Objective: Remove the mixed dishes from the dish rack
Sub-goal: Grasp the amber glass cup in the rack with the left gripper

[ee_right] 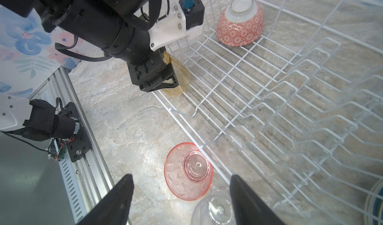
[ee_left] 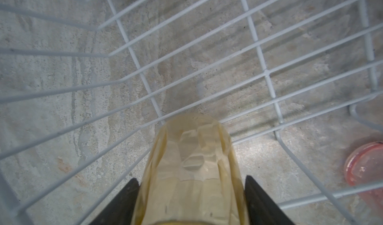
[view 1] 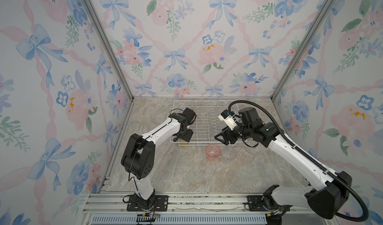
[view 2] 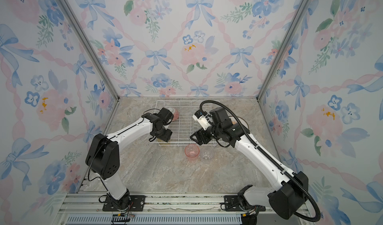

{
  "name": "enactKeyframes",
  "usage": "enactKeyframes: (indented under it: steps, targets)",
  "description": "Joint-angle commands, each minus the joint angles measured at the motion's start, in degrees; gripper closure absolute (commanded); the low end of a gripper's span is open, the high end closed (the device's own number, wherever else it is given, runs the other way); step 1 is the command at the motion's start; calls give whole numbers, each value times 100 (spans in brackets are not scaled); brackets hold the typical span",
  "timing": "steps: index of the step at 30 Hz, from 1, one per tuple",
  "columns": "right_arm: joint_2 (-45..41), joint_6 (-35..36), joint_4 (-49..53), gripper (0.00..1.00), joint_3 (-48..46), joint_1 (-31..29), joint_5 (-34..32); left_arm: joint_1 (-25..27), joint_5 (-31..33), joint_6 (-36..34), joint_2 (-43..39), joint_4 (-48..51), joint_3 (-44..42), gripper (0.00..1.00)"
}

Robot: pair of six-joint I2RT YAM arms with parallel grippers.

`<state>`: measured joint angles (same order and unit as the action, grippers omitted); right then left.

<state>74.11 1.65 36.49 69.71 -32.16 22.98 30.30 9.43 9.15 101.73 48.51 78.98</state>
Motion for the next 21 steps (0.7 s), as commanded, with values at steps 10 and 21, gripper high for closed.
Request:
enactKeyframes:
  steps: [10,21]
  targets:
    - [78,-83,-43,24,-98,70,32,-47,-180,-261,63,287,282,50]
    - [155,-190,-287,24,-133,83,235,-294,-947,-772,-41,238,1133,52]
